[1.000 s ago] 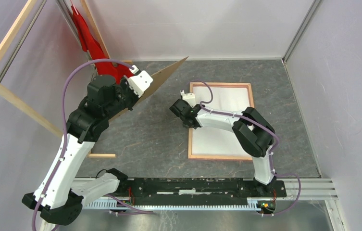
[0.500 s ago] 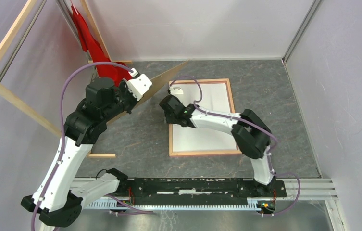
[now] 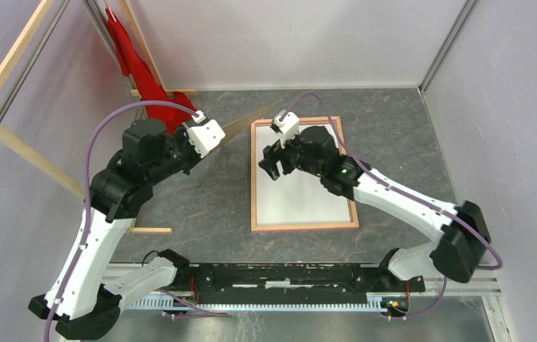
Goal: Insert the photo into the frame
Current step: Turn over the photo frame item on the photo frame.
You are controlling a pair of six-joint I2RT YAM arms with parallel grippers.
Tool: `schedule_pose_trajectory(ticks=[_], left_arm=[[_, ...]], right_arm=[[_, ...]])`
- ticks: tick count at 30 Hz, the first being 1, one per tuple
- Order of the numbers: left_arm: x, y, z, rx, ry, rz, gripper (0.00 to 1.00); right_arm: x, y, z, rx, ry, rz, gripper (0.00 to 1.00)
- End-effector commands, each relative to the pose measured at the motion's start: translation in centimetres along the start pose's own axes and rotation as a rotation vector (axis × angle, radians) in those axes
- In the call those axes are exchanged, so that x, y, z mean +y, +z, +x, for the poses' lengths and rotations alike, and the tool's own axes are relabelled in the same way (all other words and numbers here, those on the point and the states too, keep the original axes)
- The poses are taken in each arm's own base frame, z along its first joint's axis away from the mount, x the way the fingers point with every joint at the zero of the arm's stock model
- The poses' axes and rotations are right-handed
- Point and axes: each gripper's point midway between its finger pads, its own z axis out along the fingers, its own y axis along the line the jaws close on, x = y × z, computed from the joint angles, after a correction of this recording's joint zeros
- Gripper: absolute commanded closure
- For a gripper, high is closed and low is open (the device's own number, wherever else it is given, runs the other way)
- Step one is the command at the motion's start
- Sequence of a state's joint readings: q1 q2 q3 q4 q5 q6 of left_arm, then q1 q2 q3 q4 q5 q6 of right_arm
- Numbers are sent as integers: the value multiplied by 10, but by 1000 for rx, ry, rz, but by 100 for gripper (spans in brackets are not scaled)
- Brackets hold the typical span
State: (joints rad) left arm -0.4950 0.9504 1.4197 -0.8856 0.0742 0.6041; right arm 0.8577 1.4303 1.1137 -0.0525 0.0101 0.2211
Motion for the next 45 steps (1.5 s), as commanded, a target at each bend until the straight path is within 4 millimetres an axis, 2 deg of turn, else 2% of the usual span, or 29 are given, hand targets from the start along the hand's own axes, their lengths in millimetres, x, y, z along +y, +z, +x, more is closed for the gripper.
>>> schedule_pose_trajectory(ticks=[1,5,10,14,18,21,25,31,33,37,41,43,44,45], left_arm=[[8,-27,-35,-128,89,-1,98],[-7,-37,-38,-162,132,78,98],[-21,-49,-32,-164,178,140,98],[-29,-54,-27,-159,213,173,98],[-36,-59,-25,-172,253,207,98],[-38,-63,-27,-191,288,213,98],[-41,-69,-26,-204,337,222,98],[-40,-71,-21,-193,390,218,98],[-40,-71,-22,-195,399,216,98],[-40,-70,-21,-194,410,217,98],[-39,-69,-21,-197,414,212,98],[-38,-68,-22,-203,413,203,98],[-37,-68,-24,-210,413,192,96],[-34,-68,-27,-222,412,174,88]], right_arm=[[32,-45,-46,-154,-482,-256,22],[30,-63,-67,-230,-658,-257,16],[43,-71,-78,-199,-814,-363,23],[46,-75,-86,-227,-865,-375,21],[48,-68,-88,-233,-883,-398,20],[56,-58,-81,-202,-891,-480,21],[67,-48,-75,-186,-893,-570,25],[72,-41,-79,-208,-887,-589,31],[73,-39,-81,-212,-881,-594,36],[75,-35,-81,-207,-875,-608,58],[72,-31,-78,-196,-871,-597,69],[71,-30,-79,-202,-867,-584,81],[71,-29,-81,-208,-857,-576,91],[70,-28,-85,-221,-846,-562,99]])
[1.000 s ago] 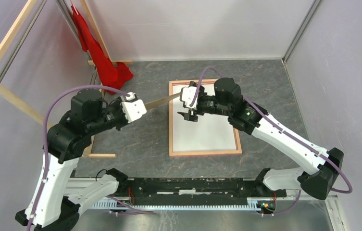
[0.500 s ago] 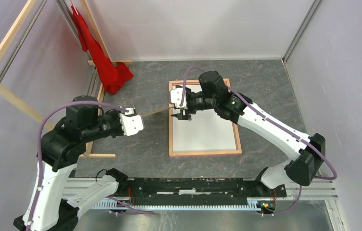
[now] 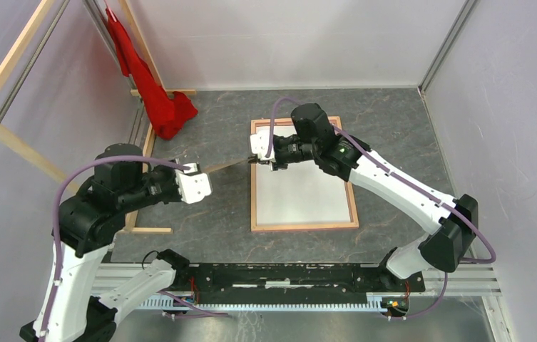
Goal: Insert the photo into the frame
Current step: Turn over the photo frame item on the photo frame.
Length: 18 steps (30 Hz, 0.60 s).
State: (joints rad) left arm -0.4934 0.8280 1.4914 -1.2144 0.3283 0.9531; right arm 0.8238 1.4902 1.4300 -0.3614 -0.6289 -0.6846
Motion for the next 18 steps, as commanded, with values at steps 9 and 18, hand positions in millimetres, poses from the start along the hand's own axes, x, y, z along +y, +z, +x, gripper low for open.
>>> schedule_pose_trajectory(ticks=[9,18], left_arm=[[65,-19,-41,-152,29,-304,0],[100,-43,-69,-247,-59,-459,0]], right_arm=[[-70,-23,-48,-205,136,307,100],[-93,-43,-41,-336,405,276,100]])
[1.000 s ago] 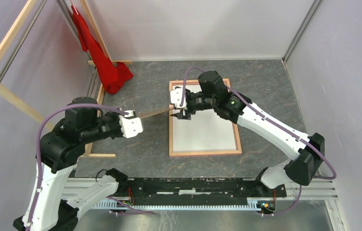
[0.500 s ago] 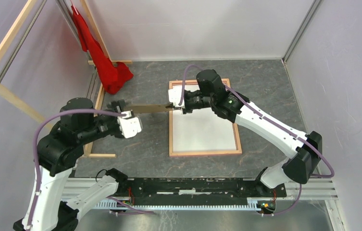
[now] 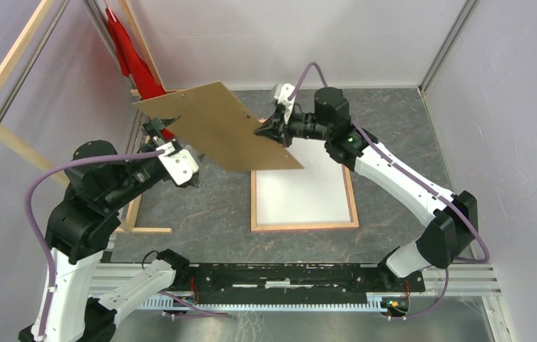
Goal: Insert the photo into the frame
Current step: Turn over the photo frame item on the photo frame.
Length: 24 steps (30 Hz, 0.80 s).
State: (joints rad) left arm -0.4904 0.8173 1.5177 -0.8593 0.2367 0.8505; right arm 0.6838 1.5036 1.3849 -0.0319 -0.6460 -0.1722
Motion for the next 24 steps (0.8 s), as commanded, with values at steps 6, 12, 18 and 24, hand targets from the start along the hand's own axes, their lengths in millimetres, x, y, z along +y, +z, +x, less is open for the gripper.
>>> schedule_pose_trajectory(ticks=[6,12,18,24], left_arm=[[34,-8,-21,-67,-113,-168,0],[35,1,-14,-43,-153,-177,0],[32,12,0,5,-181,-184,0],[19,24,24,91,-201,-155,0]], right_arm=[[-22,-36,-57,-204,170,39,100],[-37,-64,-39,-221,381,104,100],[-60,-93,-16,-251,675,162,100],[-83,-128,18,-267,922,254,100]])
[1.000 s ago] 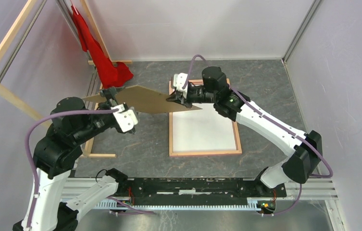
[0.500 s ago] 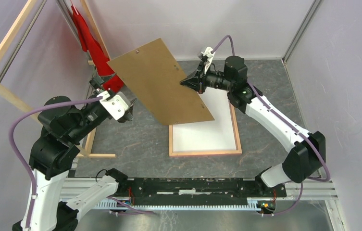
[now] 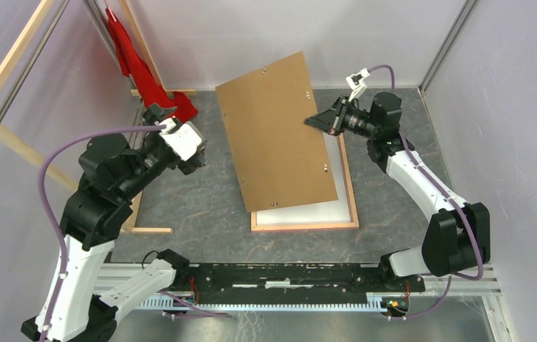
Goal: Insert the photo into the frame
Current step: Turn over the photo frame item on the photo frame.
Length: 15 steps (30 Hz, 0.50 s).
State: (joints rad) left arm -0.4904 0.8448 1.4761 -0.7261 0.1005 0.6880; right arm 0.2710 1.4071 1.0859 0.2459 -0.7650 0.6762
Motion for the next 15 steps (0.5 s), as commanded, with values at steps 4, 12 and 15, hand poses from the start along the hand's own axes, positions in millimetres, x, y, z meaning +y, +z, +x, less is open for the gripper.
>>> schedule_pose_trajectory(ticks=[4,12,15], left_arm=[[-16,15,32,96,-44,18,0],[-50,31,76,216,-85,99,0],[-61,39,92,261,-103,127,0]], right_arm=[[-4,-39,-21,-87,215,-9,100],[-39,-81,-14,-137,306,63,100],[-52,-94,-8,-132,324,96,100]])
